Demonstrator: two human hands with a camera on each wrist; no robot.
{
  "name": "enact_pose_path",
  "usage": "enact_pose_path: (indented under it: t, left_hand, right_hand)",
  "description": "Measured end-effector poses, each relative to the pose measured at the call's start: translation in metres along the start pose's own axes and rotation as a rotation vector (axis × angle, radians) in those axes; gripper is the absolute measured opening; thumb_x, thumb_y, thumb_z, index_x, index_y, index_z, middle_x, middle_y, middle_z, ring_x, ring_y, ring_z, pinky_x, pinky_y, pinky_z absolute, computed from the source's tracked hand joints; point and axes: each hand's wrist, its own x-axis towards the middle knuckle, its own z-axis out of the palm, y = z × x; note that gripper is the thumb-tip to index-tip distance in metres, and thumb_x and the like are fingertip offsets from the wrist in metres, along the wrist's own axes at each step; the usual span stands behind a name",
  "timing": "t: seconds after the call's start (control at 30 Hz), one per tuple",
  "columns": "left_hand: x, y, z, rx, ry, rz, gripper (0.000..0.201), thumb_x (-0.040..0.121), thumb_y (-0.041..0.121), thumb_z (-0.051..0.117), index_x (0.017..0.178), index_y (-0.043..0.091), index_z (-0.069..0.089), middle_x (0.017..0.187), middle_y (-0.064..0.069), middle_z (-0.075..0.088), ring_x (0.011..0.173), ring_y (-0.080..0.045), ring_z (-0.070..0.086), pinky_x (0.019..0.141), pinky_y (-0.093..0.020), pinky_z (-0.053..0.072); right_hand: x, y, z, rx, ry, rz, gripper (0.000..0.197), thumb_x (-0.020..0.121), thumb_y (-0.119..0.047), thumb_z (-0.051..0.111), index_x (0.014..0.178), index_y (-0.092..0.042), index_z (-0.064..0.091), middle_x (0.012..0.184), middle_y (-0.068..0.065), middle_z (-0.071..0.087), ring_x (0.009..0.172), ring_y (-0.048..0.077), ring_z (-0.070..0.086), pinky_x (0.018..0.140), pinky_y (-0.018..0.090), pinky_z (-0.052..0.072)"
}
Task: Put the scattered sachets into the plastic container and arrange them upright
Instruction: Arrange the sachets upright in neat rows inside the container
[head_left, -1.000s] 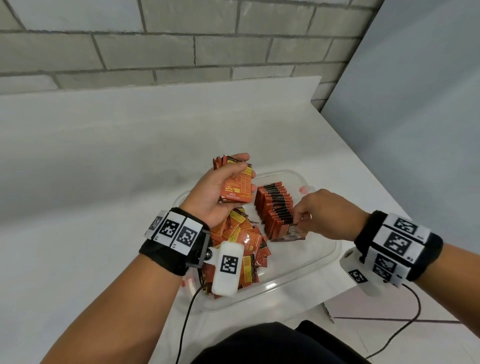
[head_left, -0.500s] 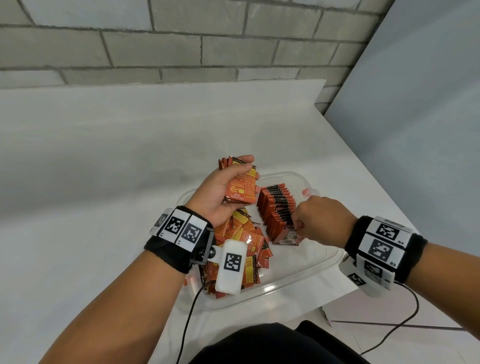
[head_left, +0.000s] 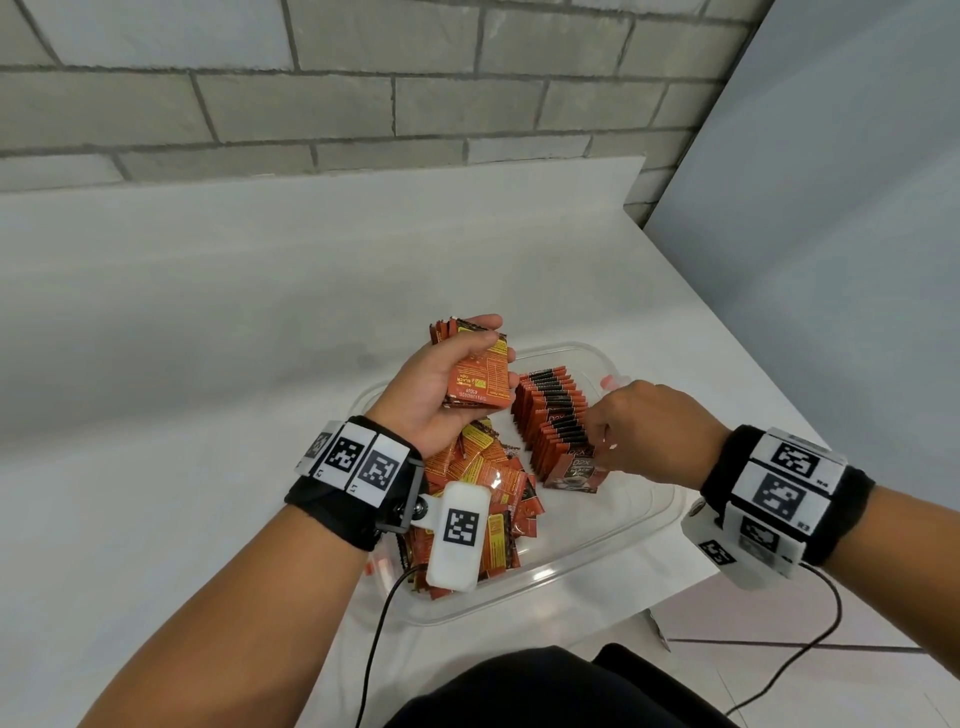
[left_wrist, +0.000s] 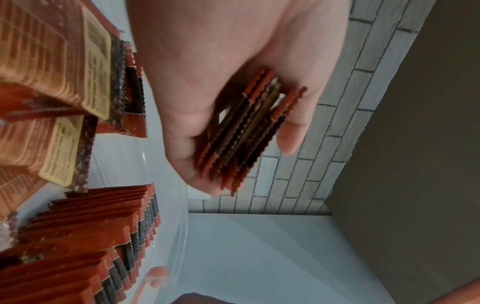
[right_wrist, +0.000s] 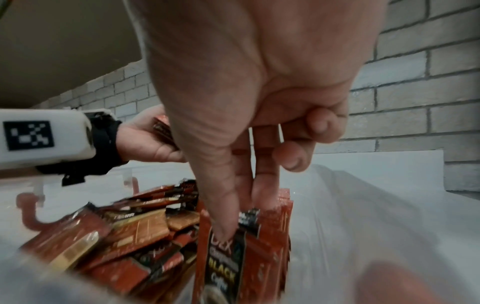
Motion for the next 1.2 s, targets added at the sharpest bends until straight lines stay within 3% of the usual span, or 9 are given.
enact_pose_path:
  t: [0.1, 0.2, 0.47, 0.57, 0.7, 0.83, 1.0, 1.1, 1.2]
  left_hand:
    - [0.000, 0.000, -0.001, -0.007, -0.044, -0.013, 0.028, 0.088, 0.007, 0.050, 0.113, 0.014, 0.062, 0.087, -0.011, 0.066, 0.073, -0.025, 0.068, 0.068, -0.035, 0.057]
    - [-0.003, 0.000, 0.002, 0.061, -0.131, -0.047, 0.033, 0.087, 0.002, 0.050, 0.116, 0.015, 0.062, 0.092, -0.014, 0.070, 0.081, -0.027, 0.071, 0.074, -0.038, 0.058]
    - [-0.003, -0.007, 0.007, 0.178, -0.183, -0.056, 0.042, 0.074, 0.002, 0.066, 0.116, 0.010, 0.062, 0.104, -0.016, 0.069, 0.089, -0.027, 0.069, 0.078, -0.040, 0.057]
    - [-0.003, -0.006, 0.006, 0.200, -0.197, -0.082, 0.043, 0.067, 0.025, 0.086, 0.105, 0.013, 0.070, 0.100, -0.015, 0.071, 0.088, -0.026, 0.070, 0.078, -0.041, 0.057]
    - [0.000, -0.003, 0.005, 0.160, -0.110, -0.061, 0.089, 0.039, 0.064, 0.085, 0.109, 0.015, 0.064, 0.094, -0.012, 0.070, 0.084, -0.023, 0.070, 0.073, -0.039, 0.059]
    - [-0.001, -0.003, 0.005, 0.066, -0.118, -0.023, 0.068, 0.053, 0.034, 0.092, 0.112, 0.015, 0.062, 0.102, -0.015, 0.068, 0.087, -0.028, 0.068, 0.074, -0.043, 0.059]
    - [-0.001, -0.003, 0.004, 0.023, -0.111, 0.023, 0.049, 0.072, -0.006, 0.064, 0.117, 0.013, 0.060, 0.112, -0.019, 0.067, 0.093, -0.030, 0.068, 0.079, -0.040, 0.056]
    - [-0.001, -0.004, 0.003, 0.029, -0.124, 0.042, 0.047, 0.073, -0.008, 0.063, 0.116, 0.012, 0.061, 0.107, -0.019, 0.069, 0.091, -0.030, 0.069, 0.080, -0.041, 0.056]
    - [-0.002, -0.004, 0.004, 0.020, -0.123, 0.058, 0.047, 0.073, -0.009, 0.063, 0.116, 0.011, 0.061, 0.111, -0.021, 0.067, 0.095, -0.032, 0.067, 0.084, -0.044, 0.054]
  right_hand:
    - [-0.005, 0.006, -0.013, 0.226, 0.054, 0.030, 0.010, 0.084, -0.029, 0.069, 0.090, -0.021, 0.068, 0.087, -0.004, 0.067, 0.060, 0.001, 0.058, 0.049, 0.011, 0.043]
    - [-0.006, 0.008, -0.024, 0.465, 0.226, 0.017, 0.013, 0.085, -0.031, 0.069, 0.095, -0.024, 0.068, 0.079, -0.009, 0.066, 0.058, -0.010, 0.054, 0.056, 0.007, 0.039]
    - [0.003, -0.023, -0.029, 0.893, 0.252, -0.033, 0.035, 0.082, -0.033, 0.070, 0.111, -0.040, 0.051, 0.095, -0.006, 0.062, 0.076, 0.011, 0.063, 0.067, 0.019, 0.049]
    - [0.010, -0.027, -0.027, 0.986, 0.315, -0.022, 0.027, 0.079, -0.023, 0.076, 0.099, -0.030, 0.058, 0.085, -0.005, 0.060, 0.068, 0.014, 0.058, 0.064, 0.027, 0.048]
    - [0.009, -0.022, -0.032, 1.028, 0.520, 0.009, 0.023, 0.079, -0.016, 0.076, 0.076, -0.021, 0.054, 0.080, -0.002, 0.061, 0.071, 0.013, 0.056, 0.070, 0.034, 0.047]
    - [0.006, -0.026, -0.026, 0.822, 0.540, -0.116, 0.021, 0.076, -0.019, 0.078, 0.074, -0.023, 0.057, 0.088, -0.005, 0.054, 0.085, 0.012, 0.050, 0.071, 0.020, 0.040]
    - [0.002, -0.029, -0.020, 0.632, 0.455, -0.152, 0.029, 0.073, -0.034, 0.079, 0.099, -0.030, 0.068, 0.114, -0.007, 0.045, 0.109, 0.011, 0.035, 0.089, 0.009, 0.027]
    - [0.002, -0.031, -0.027, 0.714, 0.547, -0.049, 0.036, 0.080, -0.034, 0.073, 0.113, -0.027, 0.058, 0.113, -0.006, 0.052, 0.099, 0.010, 0.050, 0.079, 0.013, 0.041]
    - [0.003, -0.034, -0.031, 0.898, 0.419, 0.103, 0.040, 0.082, -0.039, 0.069, 0.113, -0.026, 0.047, 0.101, -0.009, 0.063, 0.081, 0.006, 0.062, 0.063, 0.011, 0.044]
